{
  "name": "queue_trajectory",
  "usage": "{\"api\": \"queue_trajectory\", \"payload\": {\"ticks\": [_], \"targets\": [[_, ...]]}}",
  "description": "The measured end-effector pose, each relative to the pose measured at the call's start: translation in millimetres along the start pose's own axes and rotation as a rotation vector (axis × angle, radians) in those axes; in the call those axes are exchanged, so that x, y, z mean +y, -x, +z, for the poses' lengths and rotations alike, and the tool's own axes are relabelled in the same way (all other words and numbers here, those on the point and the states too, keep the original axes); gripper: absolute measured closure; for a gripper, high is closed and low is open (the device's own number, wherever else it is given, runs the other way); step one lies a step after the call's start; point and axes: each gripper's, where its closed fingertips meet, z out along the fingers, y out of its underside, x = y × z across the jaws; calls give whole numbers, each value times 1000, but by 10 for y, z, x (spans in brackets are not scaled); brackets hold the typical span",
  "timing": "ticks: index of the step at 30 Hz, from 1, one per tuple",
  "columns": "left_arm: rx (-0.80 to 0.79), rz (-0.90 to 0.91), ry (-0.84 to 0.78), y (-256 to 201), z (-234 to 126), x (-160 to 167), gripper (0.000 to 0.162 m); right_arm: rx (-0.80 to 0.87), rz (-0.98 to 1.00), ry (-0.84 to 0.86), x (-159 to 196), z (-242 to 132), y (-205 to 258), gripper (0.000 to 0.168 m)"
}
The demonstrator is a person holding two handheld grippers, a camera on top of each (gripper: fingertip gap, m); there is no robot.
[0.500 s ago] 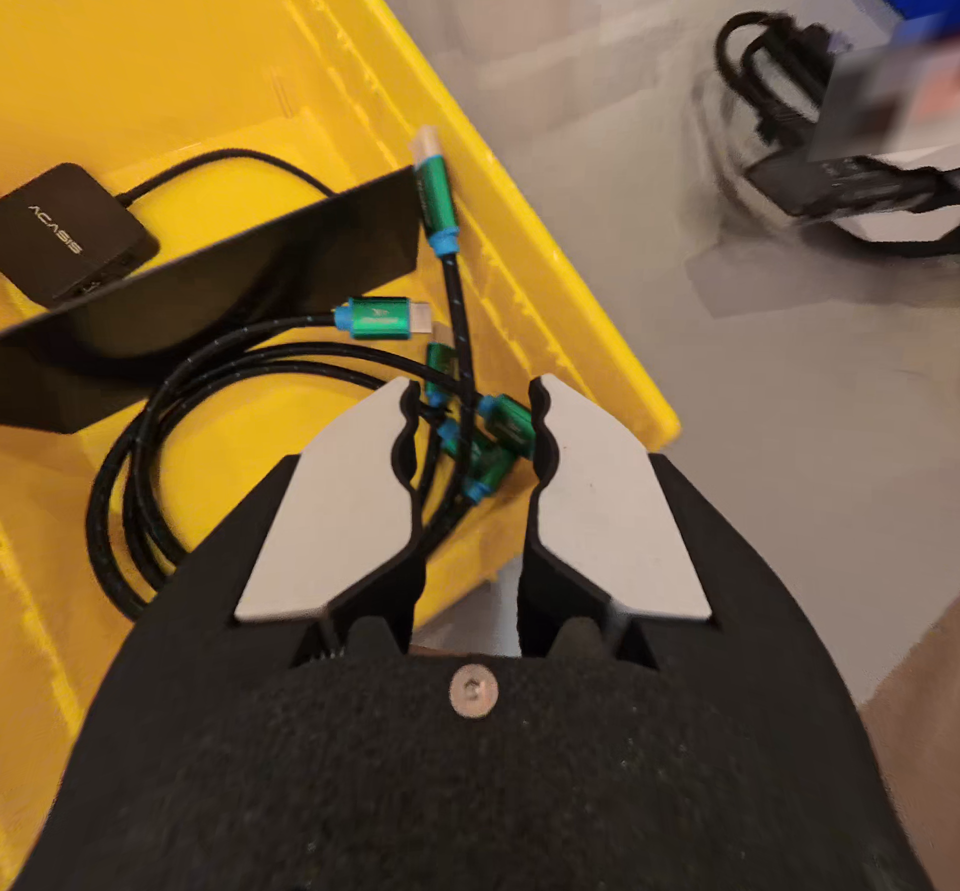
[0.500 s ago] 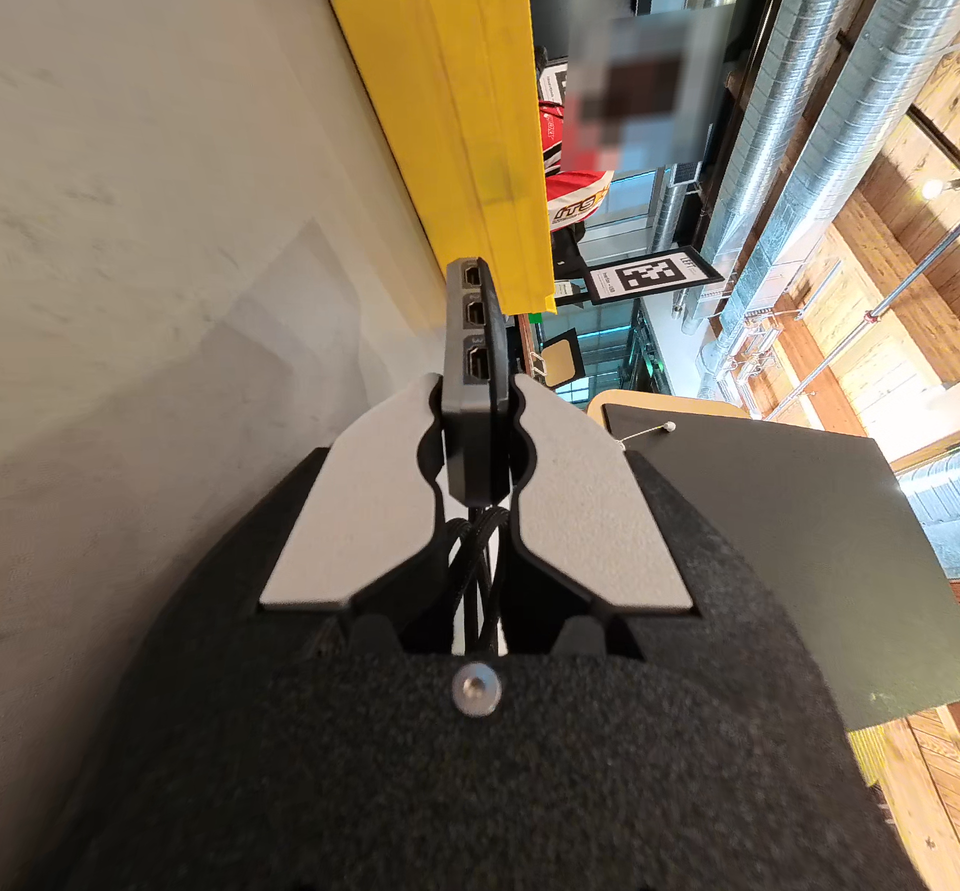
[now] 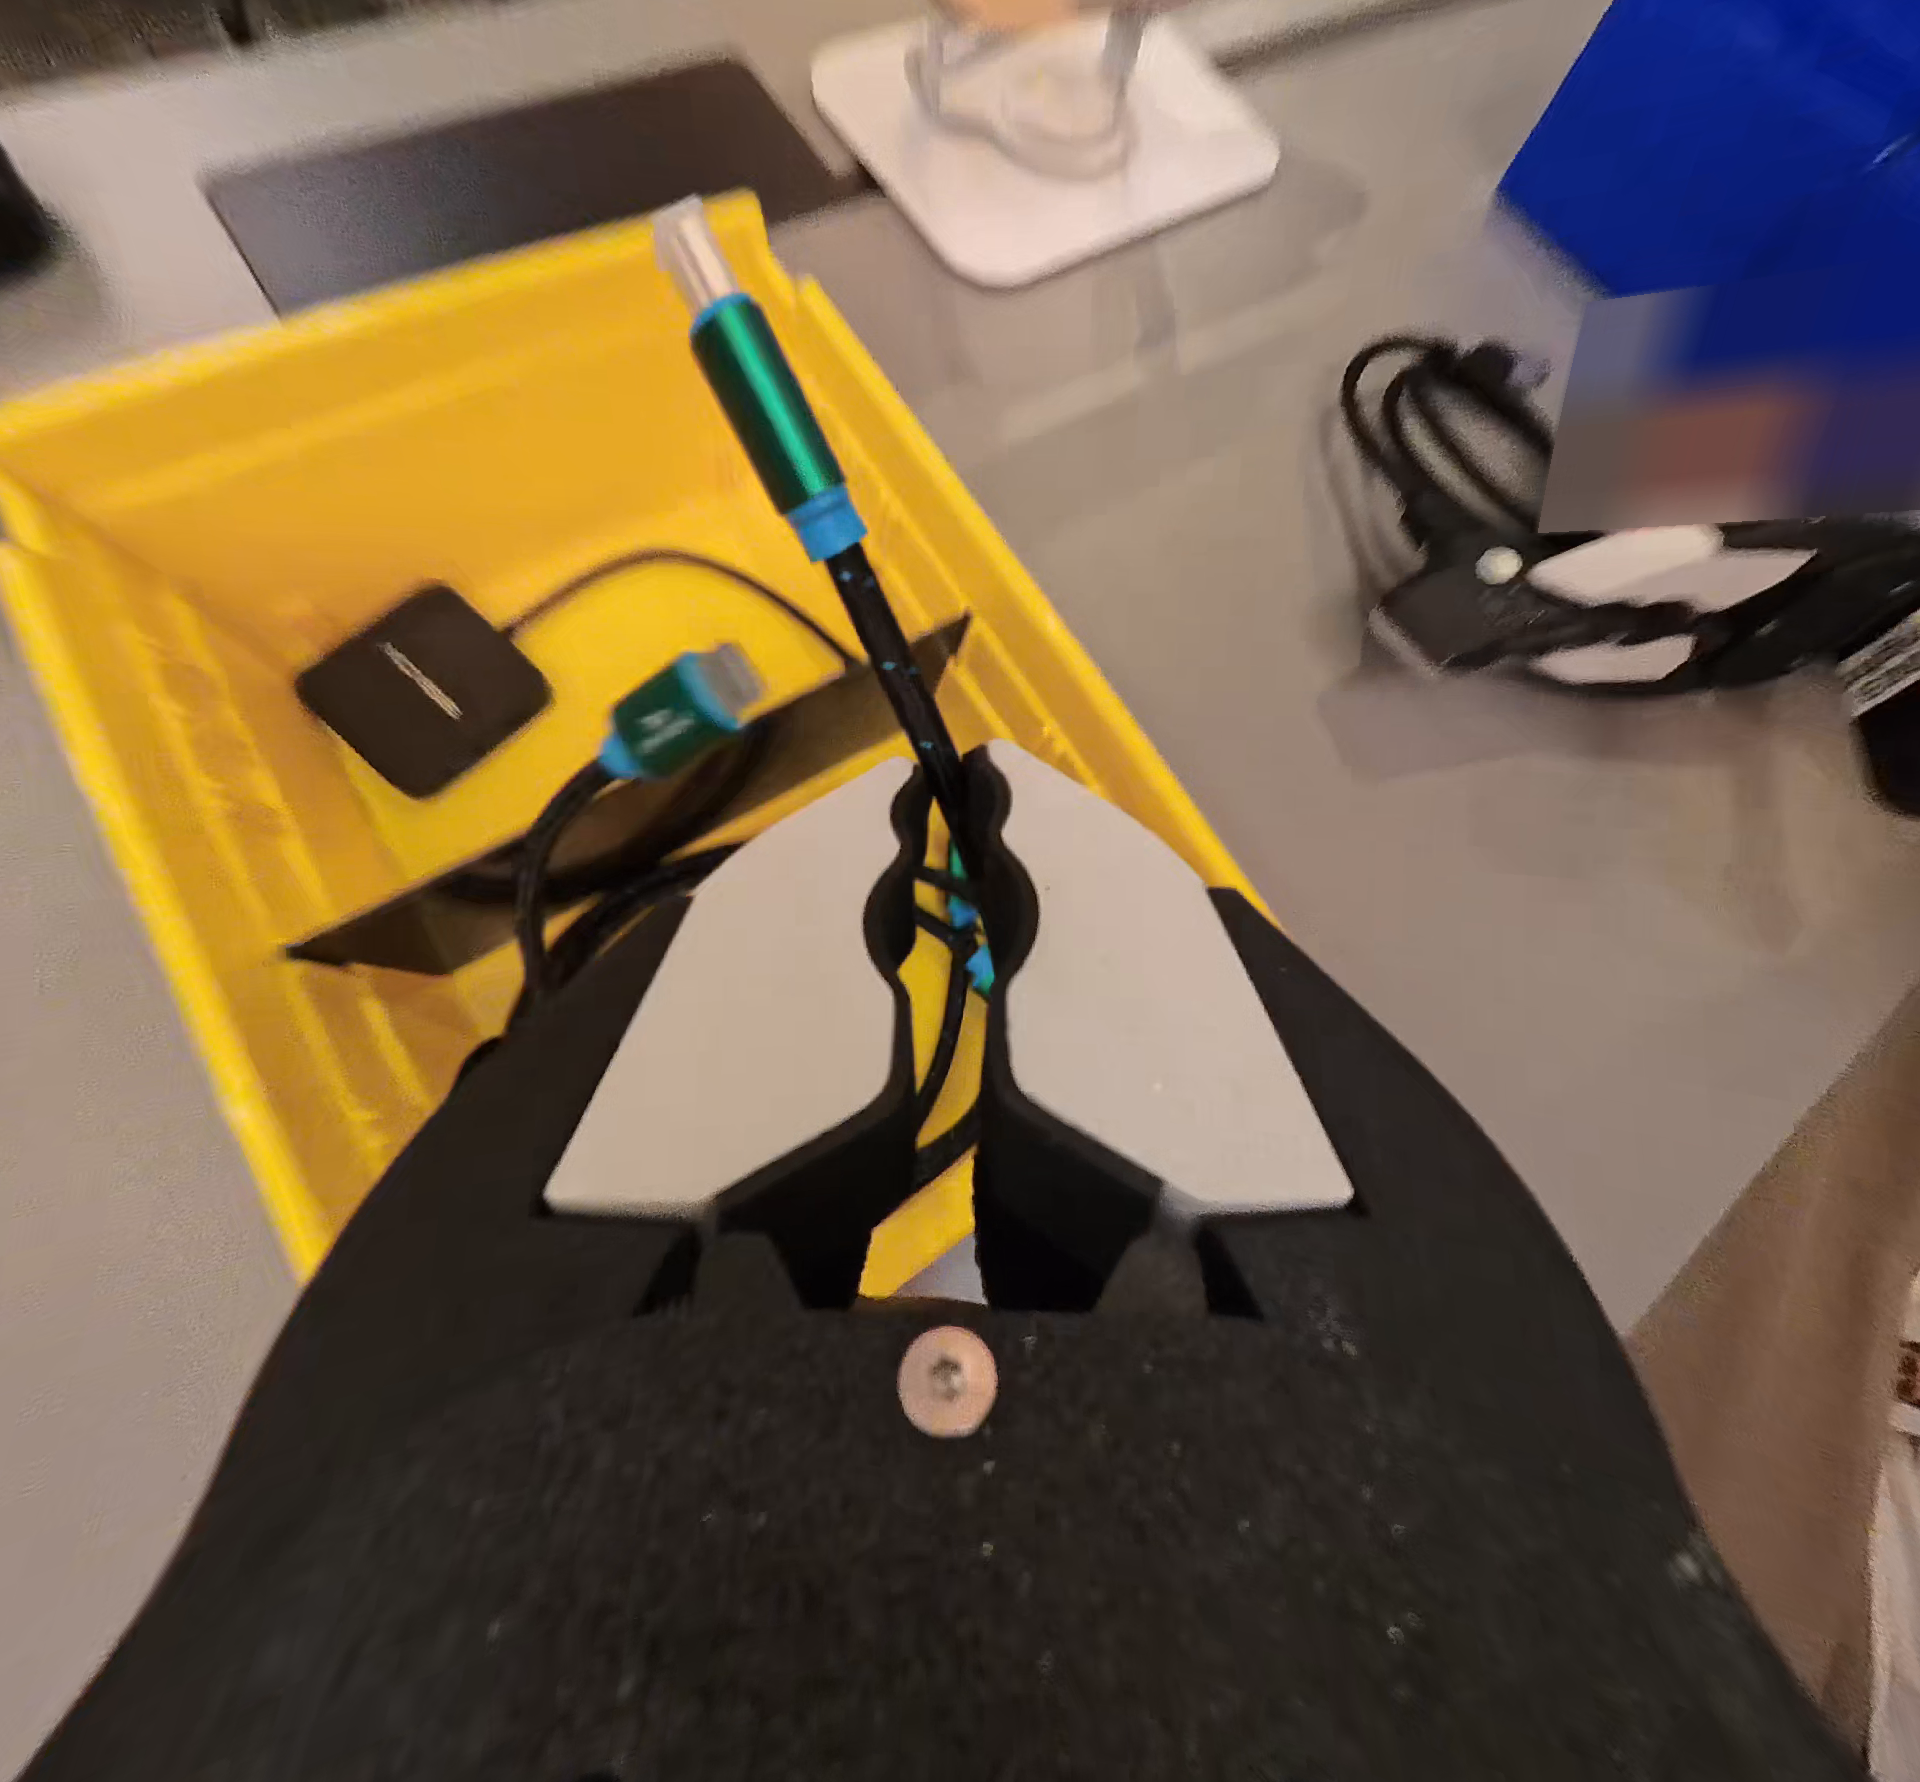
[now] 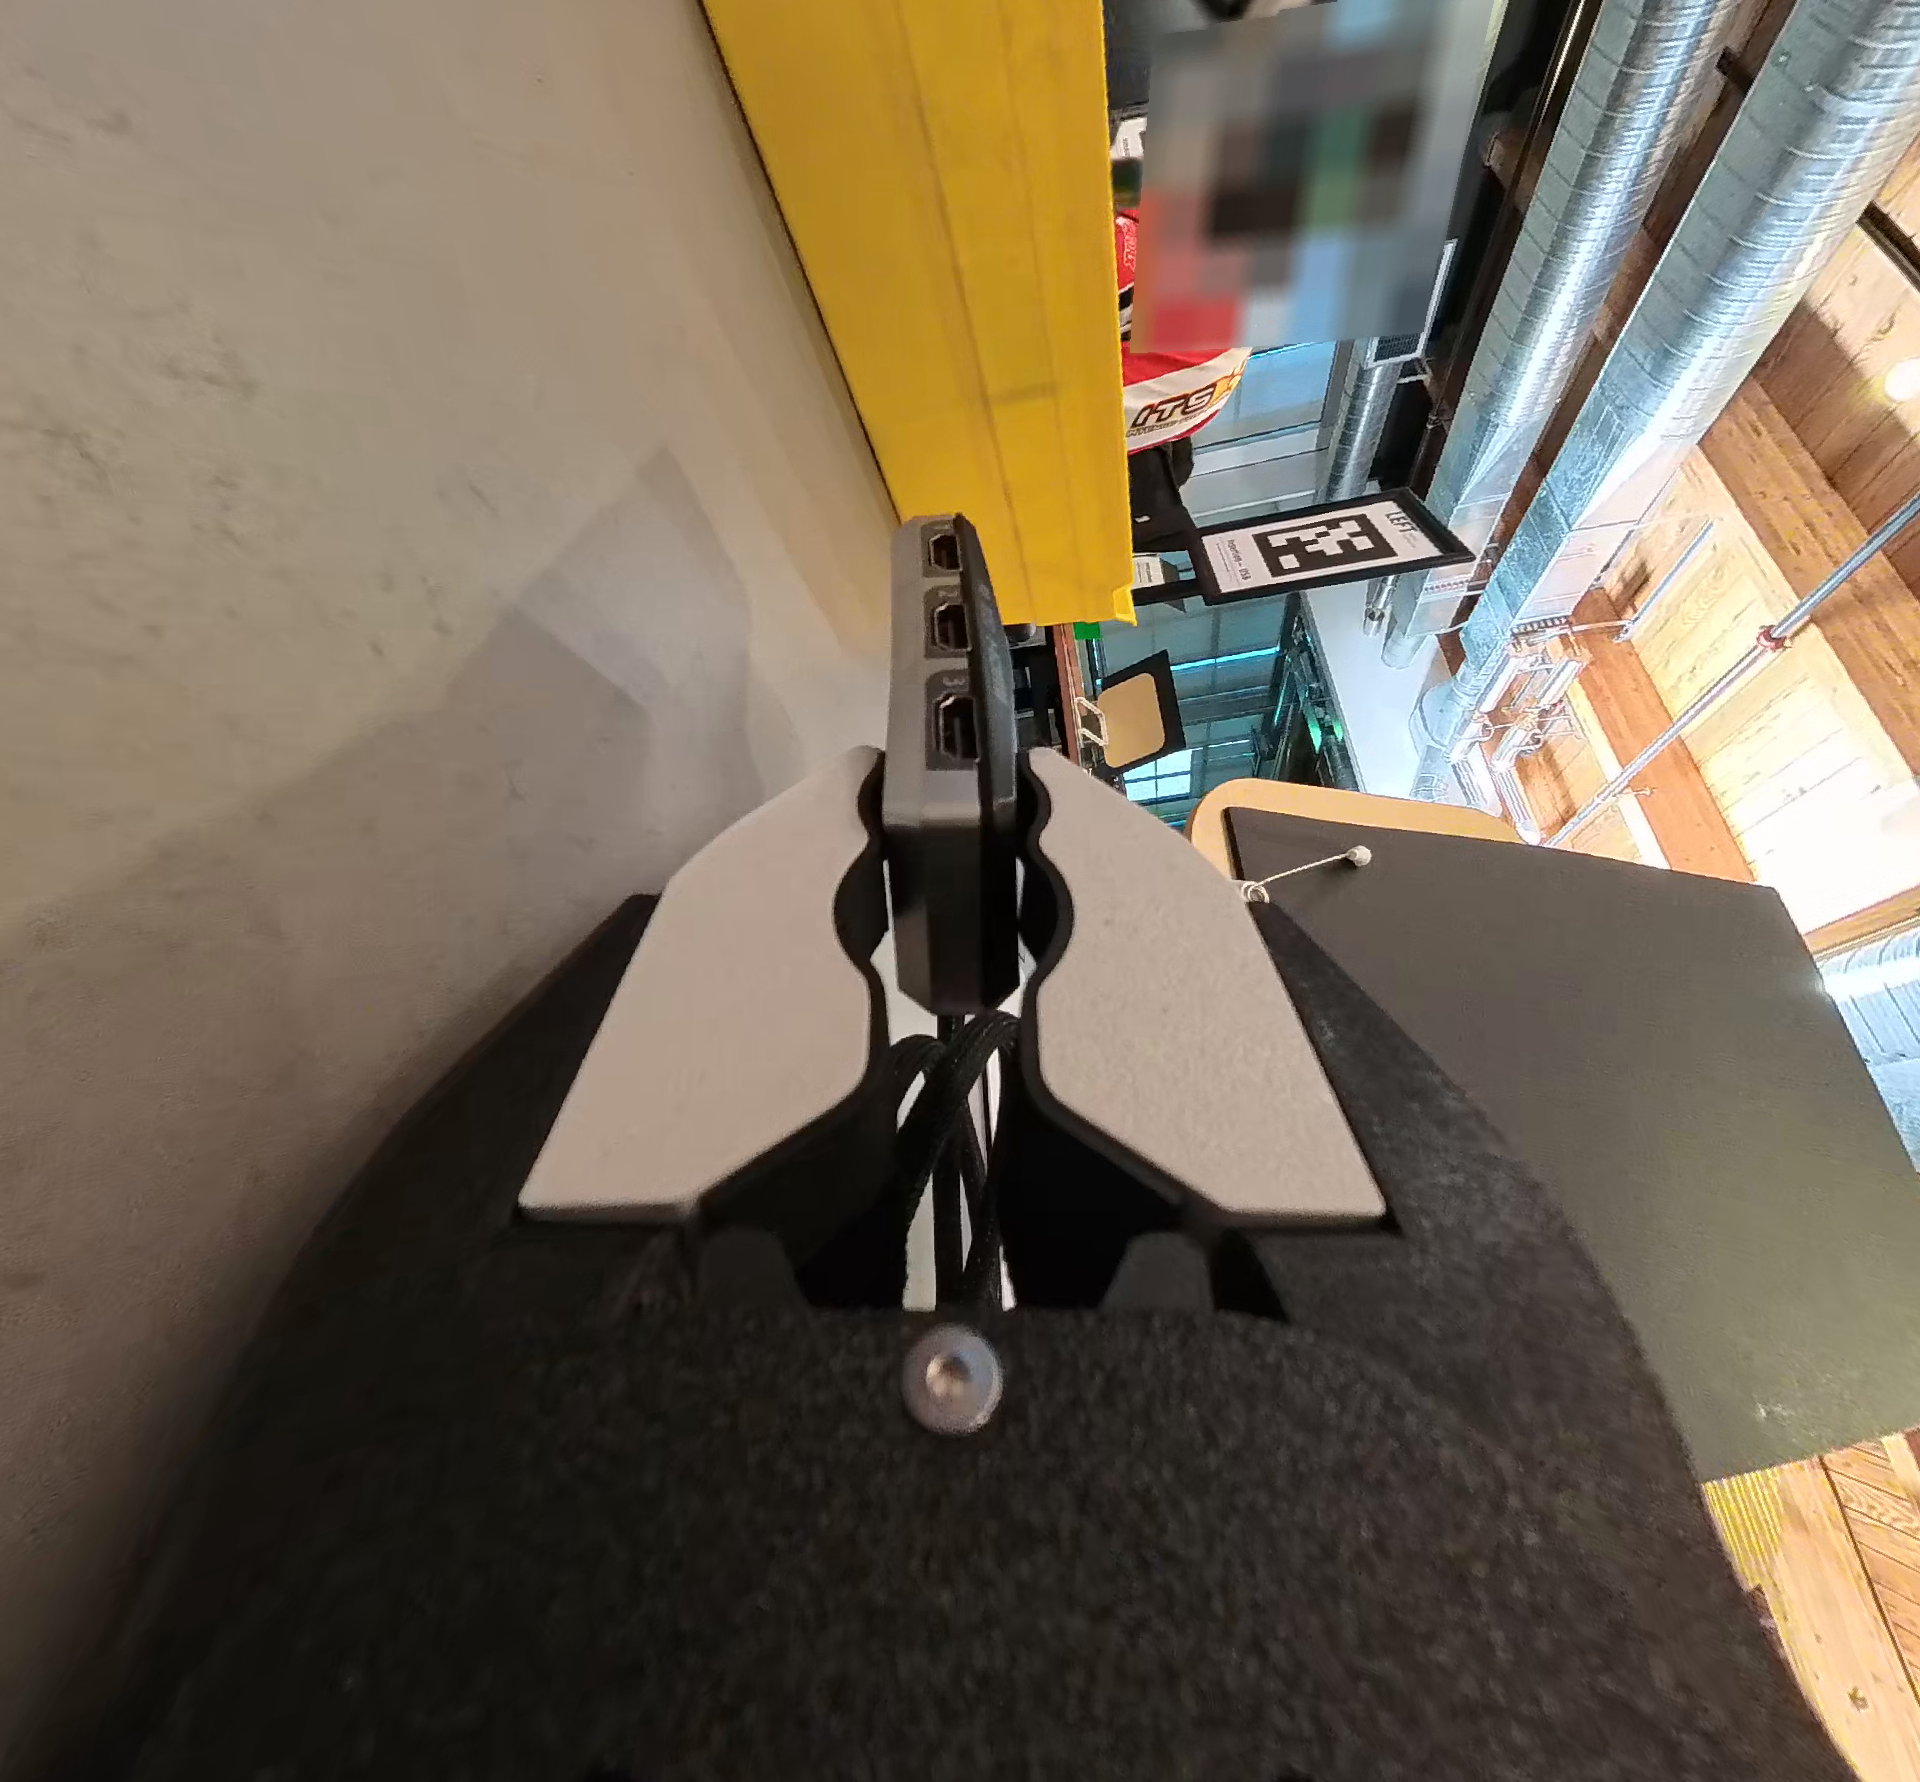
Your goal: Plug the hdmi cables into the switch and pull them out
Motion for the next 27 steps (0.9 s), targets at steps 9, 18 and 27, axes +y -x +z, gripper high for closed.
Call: {"api": "queue_trajectory", "payload": {"ticks": [9, 18, 27], "targets": [[-16, 252, -199, -754, -947, -866, 155, 34, 9, 7, 15, -17, -69, 148], [-24, 241, 124, -2418, 44, 763, 155, 212, 251, -5, 199, -168, -565, 148], [77, -44, 190, -3109, 1199, 1374, 155, 220, 284, -13, 218, -187, -607, 148]]}}
